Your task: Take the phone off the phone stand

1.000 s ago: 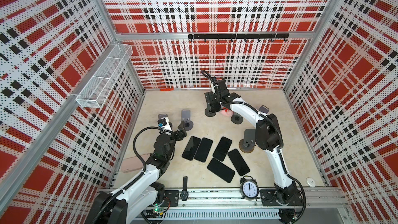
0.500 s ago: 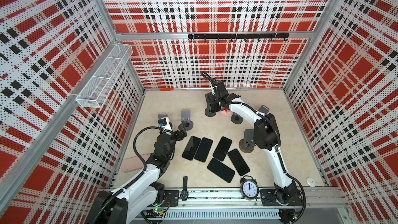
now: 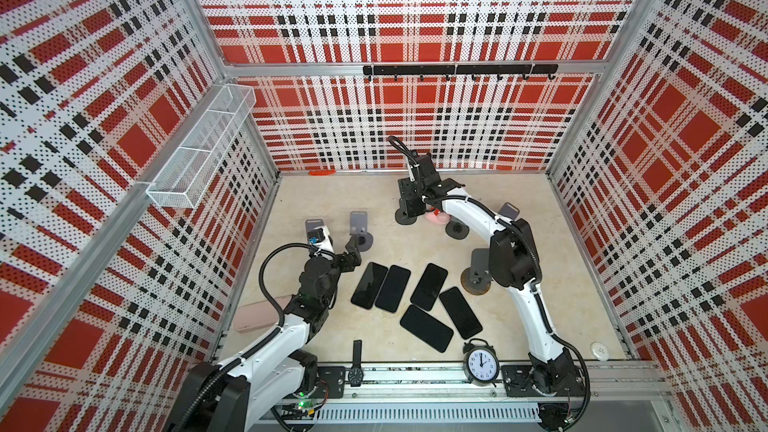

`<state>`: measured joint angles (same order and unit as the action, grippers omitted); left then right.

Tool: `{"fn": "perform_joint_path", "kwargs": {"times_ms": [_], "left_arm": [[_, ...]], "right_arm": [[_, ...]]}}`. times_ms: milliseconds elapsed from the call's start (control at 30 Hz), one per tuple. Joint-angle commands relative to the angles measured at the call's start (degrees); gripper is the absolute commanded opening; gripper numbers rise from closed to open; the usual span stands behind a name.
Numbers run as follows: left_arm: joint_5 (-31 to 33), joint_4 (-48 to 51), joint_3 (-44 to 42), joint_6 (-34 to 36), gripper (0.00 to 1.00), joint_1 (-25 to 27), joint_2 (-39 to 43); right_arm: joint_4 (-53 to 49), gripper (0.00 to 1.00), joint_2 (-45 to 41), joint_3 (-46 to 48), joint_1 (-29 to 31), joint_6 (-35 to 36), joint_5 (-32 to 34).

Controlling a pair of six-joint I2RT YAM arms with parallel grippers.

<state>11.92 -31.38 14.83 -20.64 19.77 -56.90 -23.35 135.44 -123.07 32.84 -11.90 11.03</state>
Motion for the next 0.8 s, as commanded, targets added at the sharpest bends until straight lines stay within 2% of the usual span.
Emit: {"fn": "perform_joint_path", "kwargs": {"times_ms": [0,300,567,767], "left_arm": [[-1.30,-1.32,1.15,0.93,0.87,0.27,-1.02],[-3.26,-1.23,2.13,1.09,0.87,0.17,-3.29],[1.03,-1.01,0.21,1.21,0.86,0.27,-0.36],[1.69,-0.95,0.02,1.61,0.87,0.19,-0.70]], "right_arm": [[-0.64,0.75,-1.03,-1.14,-0.05,0.04,0.48],[-0.42,0.72,-2.84,0.01,0.04,-0.24,0.50],[-0.90,0.71,-6.37,0.89,0.03,-0.73,-0.33],[-1.16,0.71,-9.14,1.31,0.03,-0.84,-0.34]]}}
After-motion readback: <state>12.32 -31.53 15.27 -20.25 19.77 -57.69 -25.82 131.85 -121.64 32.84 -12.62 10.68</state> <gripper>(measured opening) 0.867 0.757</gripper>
